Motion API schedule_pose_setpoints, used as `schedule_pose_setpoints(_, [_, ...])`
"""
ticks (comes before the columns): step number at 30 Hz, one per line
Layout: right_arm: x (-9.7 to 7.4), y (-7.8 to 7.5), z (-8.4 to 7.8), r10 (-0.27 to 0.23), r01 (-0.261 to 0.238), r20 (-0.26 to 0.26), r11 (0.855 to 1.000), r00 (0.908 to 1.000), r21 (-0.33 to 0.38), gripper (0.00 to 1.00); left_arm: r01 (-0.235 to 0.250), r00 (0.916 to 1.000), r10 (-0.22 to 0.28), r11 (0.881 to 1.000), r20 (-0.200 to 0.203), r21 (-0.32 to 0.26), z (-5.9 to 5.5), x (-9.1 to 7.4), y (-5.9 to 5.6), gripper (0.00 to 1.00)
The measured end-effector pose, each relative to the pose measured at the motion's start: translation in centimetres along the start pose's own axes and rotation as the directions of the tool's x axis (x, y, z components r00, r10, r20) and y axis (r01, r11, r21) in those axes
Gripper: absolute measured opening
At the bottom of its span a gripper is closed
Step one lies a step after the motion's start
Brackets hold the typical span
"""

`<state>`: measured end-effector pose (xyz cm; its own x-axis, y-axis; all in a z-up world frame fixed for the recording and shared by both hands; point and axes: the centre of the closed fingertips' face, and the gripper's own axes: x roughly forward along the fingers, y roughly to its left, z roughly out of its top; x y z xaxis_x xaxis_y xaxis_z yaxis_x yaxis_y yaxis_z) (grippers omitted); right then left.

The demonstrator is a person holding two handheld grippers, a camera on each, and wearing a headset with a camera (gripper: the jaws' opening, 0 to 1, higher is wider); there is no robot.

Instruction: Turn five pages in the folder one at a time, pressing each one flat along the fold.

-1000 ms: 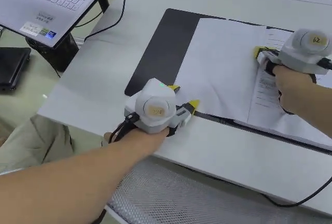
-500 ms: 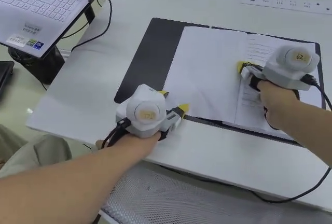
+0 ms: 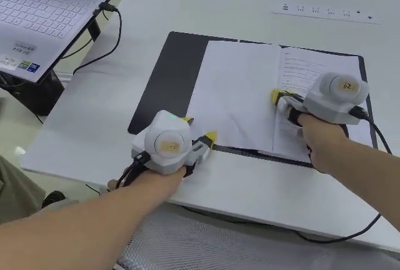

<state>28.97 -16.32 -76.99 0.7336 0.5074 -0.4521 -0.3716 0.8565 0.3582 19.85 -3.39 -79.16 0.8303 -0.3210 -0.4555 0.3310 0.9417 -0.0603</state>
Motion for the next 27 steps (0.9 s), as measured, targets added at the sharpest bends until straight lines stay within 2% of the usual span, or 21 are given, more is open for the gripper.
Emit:
schedule_pose_setpoints(12, [-1.7, 1.0, -1.5, 0.013, -0.013, -0.016, 1.000, 0.9998, -0.006, 0.00, 0.000, 1.0000, 0.000, 1.000, 0.001, 0.001, 0.0, 0.2, 0.0, 0.33])
schedule_pose_setpoints(18, [-3.0, 1.6, -2.7, 0.027, -0.027, -0.032, 1.000, 0.9991, -0.008, 0.00, 0.001, 1.0000, -0.001, 1.000, 0.003, 0.003, 0.0, 0.1, -0.1, 0.33])
schedule_pose_setpoints(25, [-4.3, 2.5, -4.1, 0.049, -0.049, -0.049, 0.999, 0.9976, 0.009, 0.00, 0.000, 1.0000, 0.000, 1.000, 0.004, 0.001, 0.1, -0.1, -0.2, 0.34])
schedule_pose_setpoints(27, [-4.3, 2.4, -4.3, 0.056, -0.055, -0.056, 0.998, 0.9969, 0.016, 0.00, 0.000, 1.0000, 0.000, 1.000, 0.004, 0.002, 0.1, -0.1, -0.2, 0.34])
